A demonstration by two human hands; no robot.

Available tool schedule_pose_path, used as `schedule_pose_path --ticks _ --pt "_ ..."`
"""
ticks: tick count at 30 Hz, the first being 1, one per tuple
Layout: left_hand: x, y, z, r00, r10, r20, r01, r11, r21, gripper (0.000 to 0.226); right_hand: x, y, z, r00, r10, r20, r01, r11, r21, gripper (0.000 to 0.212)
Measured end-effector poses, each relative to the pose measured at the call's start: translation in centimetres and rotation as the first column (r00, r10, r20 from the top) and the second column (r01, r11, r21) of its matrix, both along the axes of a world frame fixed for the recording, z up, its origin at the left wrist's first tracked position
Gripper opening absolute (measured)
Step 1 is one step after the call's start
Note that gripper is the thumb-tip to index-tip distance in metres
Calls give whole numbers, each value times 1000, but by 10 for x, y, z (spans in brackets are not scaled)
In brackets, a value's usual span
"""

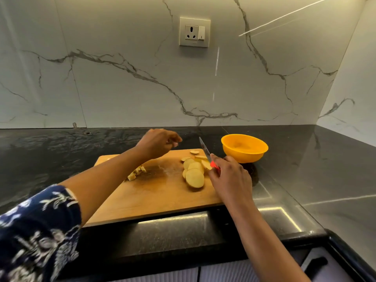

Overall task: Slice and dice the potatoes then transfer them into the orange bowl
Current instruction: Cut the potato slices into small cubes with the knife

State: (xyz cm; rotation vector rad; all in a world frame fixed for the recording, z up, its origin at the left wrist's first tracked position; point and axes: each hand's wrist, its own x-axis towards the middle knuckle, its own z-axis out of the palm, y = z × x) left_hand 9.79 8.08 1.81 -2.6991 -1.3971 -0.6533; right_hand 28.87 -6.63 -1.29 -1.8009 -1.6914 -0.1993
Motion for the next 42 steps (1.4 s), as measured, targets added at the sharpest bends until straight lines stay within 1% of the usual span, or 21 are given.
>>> schedule_pose_path --ticks 2,5,7,9,12,17,23,27,31,33,35,36,38,42 --pt "23 12 -2 999 -5 -43 -1 992 -122 33 3 1 -2 1000 1 -16 -2 1000 -10 44" --pt "46 25 -5 992 -50 -120 13 957 -291 47 4 2 -4 1000 12 -14 -13 1000 -27 45" --pt "54 32 -7 986 -76 -152 23 946 -322 45 5 3 -4 1000 16 -23 -16 999 -34 45" --pt "58 37 -11 982 -88 -169 33 953 -302 36 5 3 -3 999 15 -32 -16 999 -38 45" --pt "59 41 -13 984 -98 -151 54 961 -270 26 5 1 -3 999 14 -42 -16 999 -36 45" --pt "57 38 0 975 -104 -198 66 980 -189 25 6 -1 -1 998 6 -59 -10 998 -60 44" --pt "20 2 17 996 -82 -30 79 994 -71 22 1 -6 1 997 7 -75 -12 998 -61 43" --pt "-32 -47 16 982 -188 -6 188 981 38 16 -8 -14 3 998 30 -57 -33 998 -51 43" --pt "-71 -91 -3 962 -271 -38 273 936 220 15 -37 -31 2 989 146 -39 -147 989 -34 42" --pt "-81 -102 -14 948 -313 -59 318 910 265 18 -54 -42 -1 977 212 -23 -213 976 -42 43" --pt "-88 -106 -22 935 -348 -65 353 899 259 34 -65 -52 -3 969 247 -12 -248 967 -56 43" --pt "-90 -106 -25 929 -361 -82 370 895 250 37 -68 -56 -3 967 254 -5 -254 966 -59 43" --pt "-94 -106 -31 918 -379 -119 397 885 243 35 -70 -61 -3 966 258 19 -256 965 -64 43" --pt "-100 -114 -36 921 -386 -44 386 895 223 41 -69 -69 -3 958 280 66 -274 958 -87 43"
